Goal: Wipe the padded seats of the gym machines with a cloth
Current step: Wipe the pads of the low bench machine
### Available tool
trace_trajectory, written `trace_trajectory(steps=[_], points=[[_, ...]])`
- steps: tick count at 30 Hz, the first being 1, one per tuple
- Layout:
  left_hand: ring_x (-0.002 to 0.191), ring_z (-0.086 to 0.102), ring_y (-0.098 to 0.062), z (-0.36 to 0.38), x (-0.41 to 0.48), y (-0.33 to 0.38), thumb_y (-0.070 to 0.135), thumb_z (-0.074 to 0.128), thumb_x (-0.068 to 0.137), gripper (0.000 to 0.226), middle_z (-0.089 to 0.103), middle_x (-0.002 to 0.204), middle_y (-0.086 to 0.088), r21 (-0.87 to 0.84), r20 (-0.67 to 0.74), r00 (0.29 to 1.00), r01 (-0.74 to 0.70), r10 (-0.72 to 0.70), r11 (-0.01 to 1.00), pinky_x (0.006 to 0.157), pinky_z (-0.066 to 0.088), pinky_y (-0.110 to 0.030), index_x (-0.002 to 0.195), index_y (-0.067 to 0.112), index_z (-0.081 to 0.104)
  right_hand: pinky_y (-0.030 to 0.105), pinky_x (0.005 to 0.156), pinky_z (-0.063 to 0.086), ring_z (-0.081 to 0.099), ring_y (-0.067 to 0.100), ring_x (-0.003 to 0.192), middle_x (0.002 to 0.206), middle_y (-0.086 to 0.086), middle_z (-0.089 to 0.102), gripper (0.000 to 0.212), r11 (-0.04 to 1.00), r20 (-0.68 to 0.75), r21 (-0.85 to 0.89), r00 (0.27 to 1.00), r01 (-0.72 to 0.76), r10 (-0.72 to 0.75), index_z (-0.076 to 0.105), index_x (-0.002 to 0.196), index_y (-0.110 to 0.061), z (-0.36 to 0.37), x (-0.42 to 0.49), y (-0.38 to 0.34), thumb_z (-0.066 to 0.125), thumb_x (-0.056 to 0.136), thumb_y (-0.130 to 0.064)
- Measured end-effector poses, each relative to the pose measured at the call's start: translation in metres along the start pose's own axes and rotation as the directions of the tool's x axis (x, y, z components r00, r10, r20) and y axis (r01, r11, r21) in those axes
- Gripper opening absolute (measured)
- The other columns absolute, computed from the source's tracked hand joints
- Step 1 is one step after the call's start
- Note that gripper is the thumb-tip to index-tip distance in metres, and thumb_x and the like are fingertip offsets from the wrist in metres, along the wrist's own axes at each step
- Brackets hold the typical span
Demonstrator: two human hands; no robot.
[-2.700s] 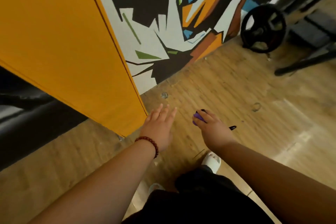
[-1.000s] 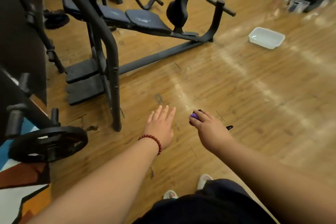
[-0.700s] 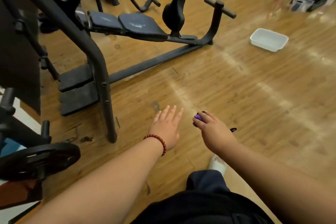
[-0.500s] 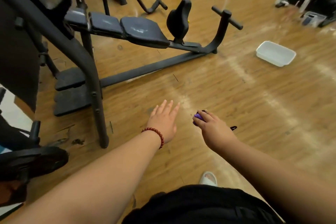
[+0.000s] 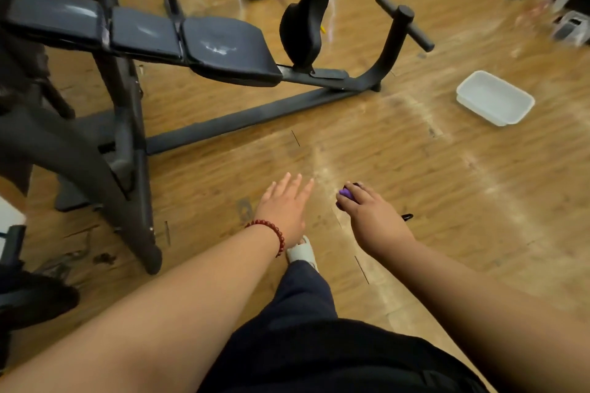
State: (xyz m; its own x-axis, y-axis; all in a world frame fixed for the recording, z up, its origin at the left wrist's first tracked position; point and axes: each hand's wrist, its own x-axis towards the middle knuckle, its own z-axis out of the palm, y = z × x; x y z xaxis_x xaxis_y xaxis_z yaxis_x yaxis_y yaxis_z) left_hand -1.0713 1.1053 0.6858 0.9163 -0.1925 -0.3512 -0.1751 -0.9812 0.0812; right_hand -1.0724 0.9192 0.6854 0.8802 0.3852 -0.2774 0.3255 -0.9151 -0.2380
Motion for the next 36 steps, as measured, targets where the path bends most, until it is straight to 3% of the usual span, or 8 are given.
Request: trace_trajectory(steps=[11, 16, 24, 29, 36], points=[[0.149, -0.005, -0.021, -0.085, 0.188, -0.012, 0.028, 0.047, 0.098, 0.076, -0.002, 0.163, -0.001, 0.042, -0.010, 0.995, -0.101, 0.101, 0.994, 0.119, 0.000, -0.038, 0.154, 0.027, -0.005, 0.036, 0.115, 0.025, 0.008, 0.024, 0.149, 0.162, 0.004, 0.012, 0.057, 0.994, -0.038, 0.045, 0.994, -0.103, 0.105, 0.025, 0.153, -0.023, -0.069, 0.143, 0.073, 0.034, 0.100, -0.005], [0.149, -0.004, -0.021, -0.107, 0.239, -0.018, 0.029, 0.046, 0.098, 0.075, -0.001, 0.163, -0.002, 0.020, 0.009, 0.998, -0.060, 0.060, 0.998, 0.119, 0.000, -0.038, 0.154, 0.026, -0.004, 0.035, 0.116, 0.025, 0.007, 0.023, 0.149, 0.162, 0.003, 0.012, 0.057, 0.994, -0.032, 0.065, 0.996, -0.086, 0.088, 0.024, 0.153, -0.023, -0.091, 0.194, 0.101, 0.035, 0.100, -0.006], [0.149, -0.001, -0.021, -0.141, 0.322, -0.012, 0.031, 0.047, 0.098, 0.075, 0.002, 0.163, -0.001, -0.017, -0.033, 0.994, 0.099, -0.100, 0.995, 0.119, 0.003, -0.038, 0.155, 0.026, -0.001, 0.034, 0.118, 0.016, 0.006, 0.023, 0.149, 0.162, 0.003, 0.010, 0.057, 0.995, -0.017, 0.016, 0.995, 0.099, -0.099, 0.022, 0.154, -0.023, -0.145, 0.292, 0.157, 0.037, 0.101, -0.006], [0.150, 0.000, -0.021, -0.163, 0.372, -0.002, 0.031, 0.049, 0.098, 0.075, 0.004, 0.163, -0.001, -0.117, -0.062, 0.967, 0.240, -0.249, 0.964, 0.119, 0.005, -0.039, 0.155, 0.026, 0.000, 0.036, 0.119, 0.017, 0.005, 0.022, 0.150, 0.163, 0.002, 0.009, 0.061, 0.960, 0.032, -0.046, 0.961, 0.276, -0.275, 0.022, 0.153, -0.024, -0.178, 0.360, 0.181, 0.041, 0.099, -0.003], [0.150, 0.000, -0.022, -0.166, 0.401, -0.010, 0.031, 0.048, 0.099, 0.073, 0.004, 0.163, -0.002, -0.200, -0.048, 0.919, 0.376, -0.392, 0.905, 0.120, 0.006, -0.039, 0.155, 0.025, 0.001, 0.041, 0.119, 0.021, 0.008, 0.025, 0.149, 0.162, 0.003, 0.013, 0.065, 0.905, 0.115, -0.110, 0.909, 0.412, -0.400, 0.024, 0.153, -0.025, -0.190, 0.429, 0.186, 0.049, 0.096, -0.004]])
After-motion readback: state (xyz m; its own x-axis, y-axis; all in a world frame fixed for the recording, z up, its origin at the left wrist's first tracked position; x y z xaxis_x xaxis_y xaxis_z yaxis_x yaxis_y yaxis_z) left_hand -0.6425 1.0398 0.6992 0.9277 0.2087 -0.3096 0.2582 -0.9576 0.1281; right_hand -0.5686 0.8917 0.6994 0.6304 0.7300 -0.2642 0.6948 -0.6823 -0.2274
